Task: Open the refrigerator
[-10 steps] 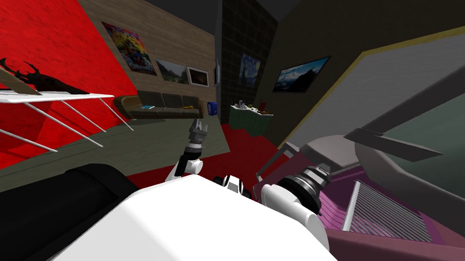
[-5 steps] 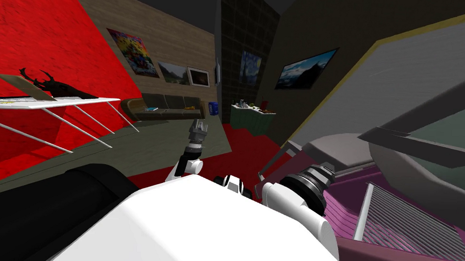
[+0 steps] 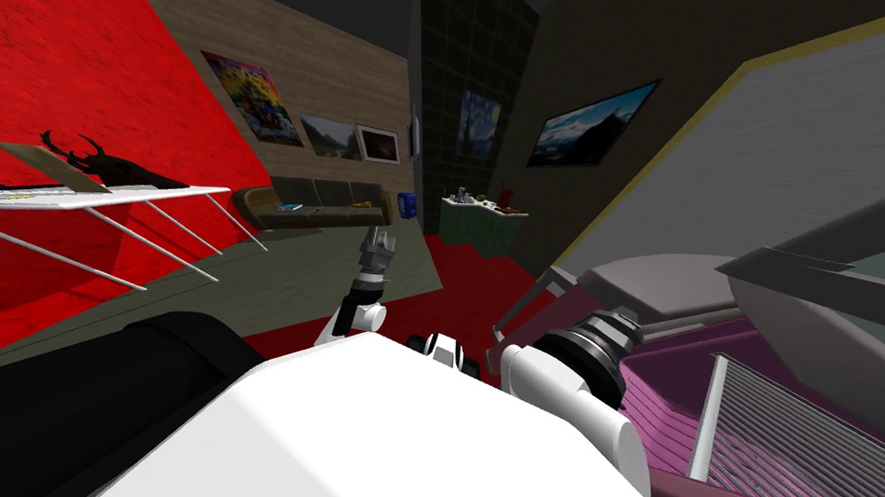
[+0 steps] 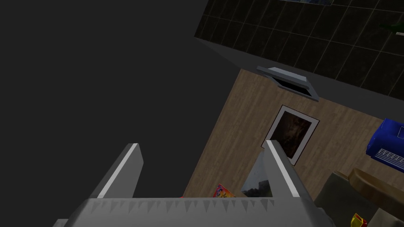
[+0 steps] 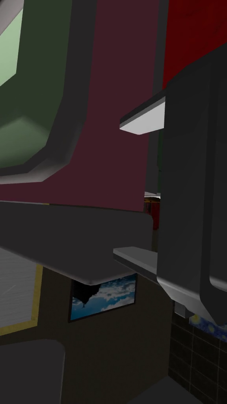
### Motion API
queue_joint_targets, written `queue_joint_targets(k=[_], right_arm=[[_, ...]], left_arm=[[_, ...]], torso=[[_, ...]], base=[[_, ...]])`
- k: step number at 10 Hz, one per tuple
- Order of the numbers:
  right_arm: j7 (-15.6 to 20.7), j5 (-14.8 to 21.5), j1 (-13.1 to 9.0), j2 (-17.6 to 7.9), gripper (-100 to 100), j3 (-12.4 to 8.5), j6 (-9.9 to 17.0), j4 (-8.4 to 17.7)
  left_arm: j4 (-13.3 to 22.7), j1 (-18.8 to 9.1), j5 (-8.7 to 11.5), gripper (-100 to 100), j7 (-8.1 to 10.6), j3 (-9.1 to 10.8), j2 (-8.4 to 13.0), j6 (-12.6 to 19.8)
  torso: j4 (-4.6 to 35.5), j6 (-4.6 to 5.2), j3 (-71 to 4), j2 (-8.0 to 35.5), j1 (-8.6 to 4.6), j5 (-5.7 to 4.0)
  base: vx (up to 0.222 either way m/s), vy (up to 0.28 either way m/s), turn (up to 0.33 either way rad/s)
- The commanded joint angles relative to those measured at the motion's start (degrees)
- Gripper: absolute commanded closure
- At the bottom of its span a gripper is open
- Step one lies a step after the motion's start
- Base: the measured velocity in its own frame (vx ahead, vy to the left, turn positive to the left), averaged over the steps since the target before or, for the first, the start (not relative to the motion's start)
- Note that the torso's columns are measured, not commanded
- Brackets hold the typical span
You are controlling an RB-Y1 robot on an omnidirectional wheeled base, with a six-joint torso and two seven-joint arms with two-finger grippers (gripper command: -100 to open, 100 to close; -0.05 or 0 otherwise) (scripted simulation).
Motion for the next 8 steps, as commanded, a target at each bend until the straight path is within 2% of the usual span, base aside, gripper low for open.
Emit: queue_joint_targets(k=[1, 3, 4, 6, 8], right_arm=[[-2.7, 0.2, 1.9, -0.3, 100, 0.5, -0.4, 0.3], [-3.9, 0.2, 2.5, -0.4, 100, 0.8, -0.4, 0.5], [-3.2, 0.5, 1.6, -0.3, 100, 1.0, 0.3, 0.1], [-2.6, 1.4, 1.1, 0.0, 100, 0.4, -0.1, -0.1], [-2.0, 2.1, 0.7, 0.5, 100, -0.4, -0.8, 0.0]], left_arm=[[0.0, 0.0, 0.0, 0, 0.0, 0.0, 0.0, 0.0], [0.0, 0.0, 0.0, 0, 0.0, 0.0, 0.0, 0.0], [0.0, 0.0, 0.0, 0, 0.0, 0.0, 0.0, 0.0], [0.0, 0.0, 0.0, 0, 0.0, -0.01, 0.0, 0.0], [0.0, 0.0, 0.0, 0, 0.0, -0.01, 0.0, 0.0]], torso=[[-0.2, -0.05, 0.0, -0.2, -0.2, -0.24], [-0.4, -0.08, -0.2, -0.5, -0.24, -0.33], [-0.4, -0.09, -0.3, -0.6, -0.24, -0.32], [-0.5, -0.14, -0.5, -1.0, 0.22, -0.15], [-0.6, -0.12, -0.6, -1.1, 0.01, -0.25]], base=[[-0.023, -0.043, -0.036], [-0.023, -0.032, -0.018], [-0.027, 0.005, 0.008], [0.182, 0.082, -0.022], [0.252, 0.142, -0.021]])
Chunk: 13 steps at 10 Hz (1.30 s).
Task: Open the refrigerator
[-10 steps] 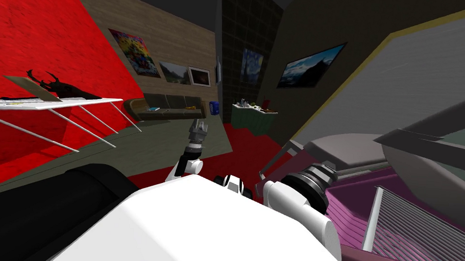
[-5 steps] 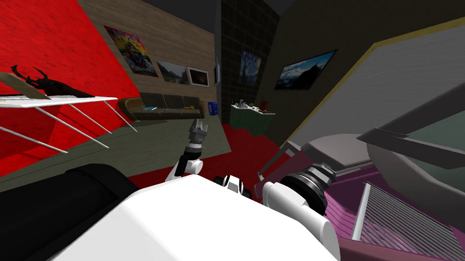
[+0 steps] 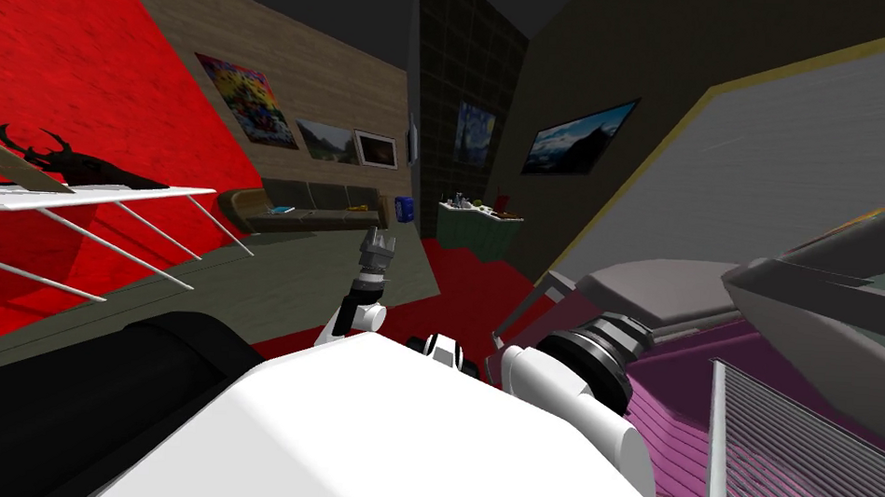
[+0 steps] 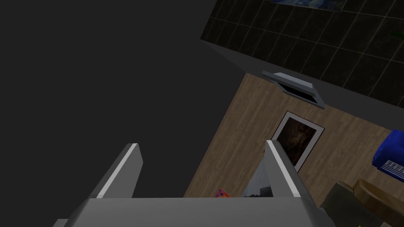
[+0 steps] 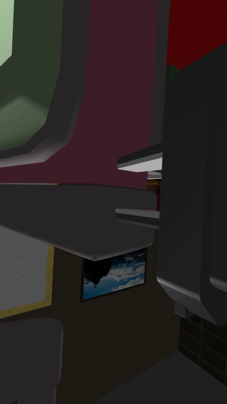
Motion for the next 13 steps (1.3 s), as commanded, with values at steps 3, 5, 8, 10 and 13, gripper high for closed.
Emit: queue_joint_targets(k=[3, 5, 8, 10, 13], right_arm=[[1.6, 1.5, -0.3, 1.2, 100, -2.2, -2.3, 0.6], [2.9, 2.9, -1.0, 2.0, 100, -3.7, -3.6, 0.8], [3.5, 3.5, -1.4, 2.4, 100, -4.5, -4.3, 0.9], [4.2, 4.2, -1.7, 2.9, 100, -5.3, -4.9, 0.9], [5.4, 5.6, -2.4, 3.7, 100, -6.9, -6.2, 1.1]], left_arm=[[0.0, 0.0, 0.0, 0, 0.0, 0.01, 0.0, 0.0], [0.0, 0.0, 0.0, 0, 0.0, 0.01, 0.0, 0.0], [0.0, 0.0, 0.0, 0, 0.0, 0.01, 0.0, 0.0], [0.0, 0.0, 0.0, 0, 0.0, 0.02, 0.0, 0.0], [0.0, 0.0, 0.0, 0, 0.0, 0.01, 0.0, 0.0]], torso=[[0.3, 0.06, 0.4, 0.7, -0.12, 0.05], [0.5, 0.15, 0.5, 0.9, -0.27, 0.14], [0.6, 0.17, 0.6, 1.1, -0.14, 0.25], [0.7, 0.01, 0.8, 1.4, 0.5, 0.47], [0.8, -0.12, 0.9, 1.7, 1.31, 0.82]], base=[[0.314, 0.148, -0.029], [0.318, 0.131, -0.021], [0.289, 0.119, -0.03], [0.244, 0.114, -0.039], [0.235, 0.108, -0.028]])
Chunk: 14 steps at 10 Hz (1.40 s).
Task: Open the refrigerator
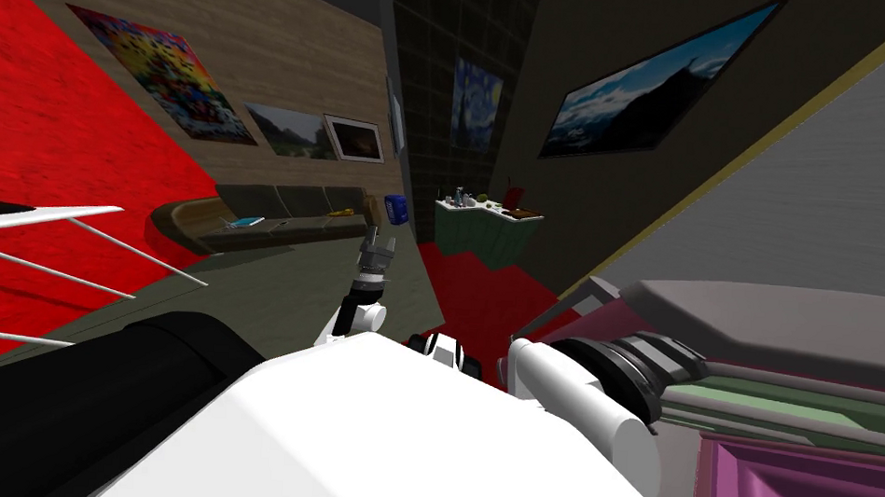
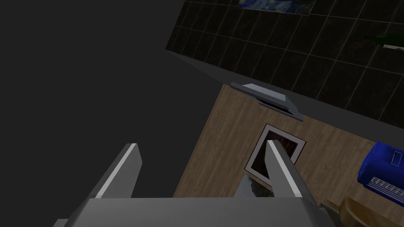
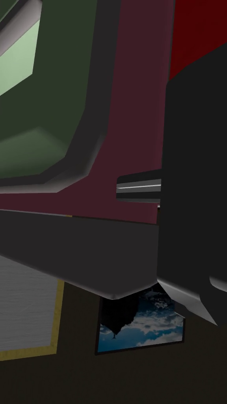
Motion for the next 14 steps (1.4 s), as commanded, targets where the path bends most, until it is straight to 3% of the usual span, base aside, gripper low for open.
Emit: queue_joint_targets(k=[1, 2, 3, 4, 5, 7, 14], right_arm=[[0.8, 0.5, -0.6, 0.5, 100, -1.3, -0.7, 0.2], [0.8, 0.5, -0.6, 0.5, 100, -1.1, -0.7, 0.1], [-0.4, 0.8, -0.5, -2.3, -100, -1.4, -0.3, 2.5], [-1.7, 1.1, -0.4, -4.0, -100, -1.7, 0.2, 4.1], [-1.7, 1.1, -0.4, -4.6, -100, -1.7, 0.2, 4.1], [-5.2, 1.9, -0.2, -8.2, -100, -2.5, 1.5, 7.7], [-13.6, 3.1, 0.3, -11.7, -100, -4.4, 4.3, 13.1]], left_arm=[[0.0, 0.0, 0.0, 0, 0.0, 0.0, 0.0, 0.0], [0.0, 0.0, 0.0, 0, 0.0, 0.0, 0.0, 0.0], [0.0, 0.0, 0.0, 0, 0.0, 0.0, 0.0, 0.0], [0.0, 0.0, 0.0, 0, 0.0, 0.0, 0.0, 0.0], [0.0, 0.0, 0.0, 0, 0.0, 0.01, 0.0, 0.0], [0.0, 0.0, 0.0, 0, 0.0, 0.01, 0.0, 0.0], [0.0, 0.0, 0.0, 0, 0.0, 0.01, 0.0, 0.0]], torso=[[0.0, -0.01, -0.1, -0.2, 0.07, 0.02], [0.0, -0.02, -0.1, -0.1, 0.11, 0.04], [0.1, -0.02, 0.1, 0.3, -0.1, -0.01], [0.1, -0.01, 0.3, 0.4, -0.22, -0.06], [0.1, -0.01, 0.2, 0.2, -0.16, -0.05], [0.0, -0.02, -0.1, -0.1, 0.05, 0.02], [0.0, -0.01, -0.1, -0.1, 0.01, 0.01]], base=[[0.249, 0.116, -0.012], [0.102, 0.053, -0.002], [0.039, 0.007, -0.031], [0.037, -0.007, -0.059], [0.016, -0.012, -0.017], [0.03, -0.013, -0.053], [0.047, -0.002, -0.056]])
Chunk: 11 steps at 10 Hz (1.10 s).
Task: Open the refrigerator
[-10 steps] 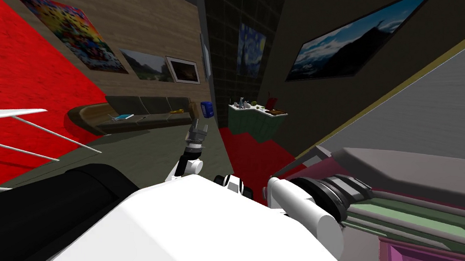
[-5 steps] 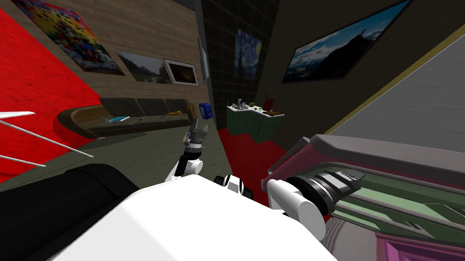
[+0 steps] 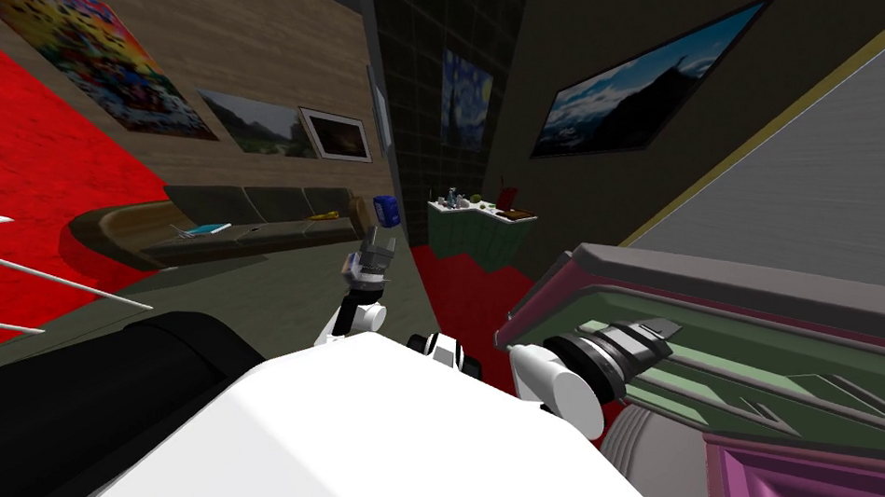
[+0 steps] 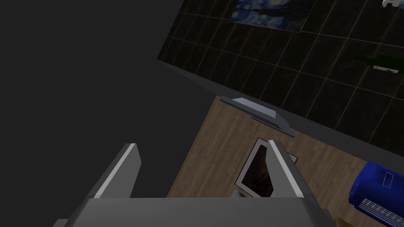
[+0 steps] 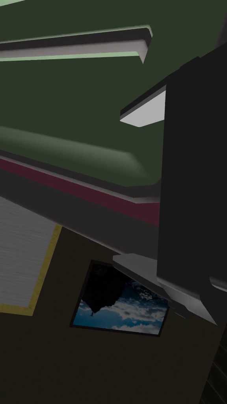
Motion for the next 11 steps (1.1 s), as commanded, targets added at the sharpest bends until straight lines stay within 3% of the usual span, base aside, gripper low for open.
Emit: queue_joint_targets(k=[1, 6, 9, 11], right_arm=[[-4.2, 0.7, 0.2, -1.2, -100, -1.1, 1.7, 2.6], [-12.2, 1.6, 0.6, -2.3, -100, -2.8, 4.2, 6.2], [-17.2, 2.6, 0.8, -2.8, -100, -4.7, 6.9, 9.8], [-19.4, 2.6, 0.8, -2.8, -100, -4.7, 6.9, 9.8]], left_arm=[[0.0, 0.0, 0.0, 0, 0.0, 0.0, 0.0, 0.0], [0.0, 0.0, 0.0, 0, 0.0, 0.0, 0.0, 0.0], [0.0, 0.0, 0.0, 0, 0.0, 0.0, 0.0, 0.0], [0.0, 0.0, 0.0, 0, 0.0, 0.0, 0.0, 0.0]], torso=[[0.0, -0.02, 0.0, 0.1, 0.03, 0.01], [0.0, 0.0, 0.0, 0.0, 0.07, 0.02], [0.0, -0.02, 0.0, 0.0, 0.01, 0.0], [0.0, -0.02, 0.0, 0.1, 0.07, 0.02]], base=[[0.052, -0.007, -0.104], [0.058, 0.008, -0.074], [0.069, 0.005, -0.094], [0.041, 0.008, -0.032]])
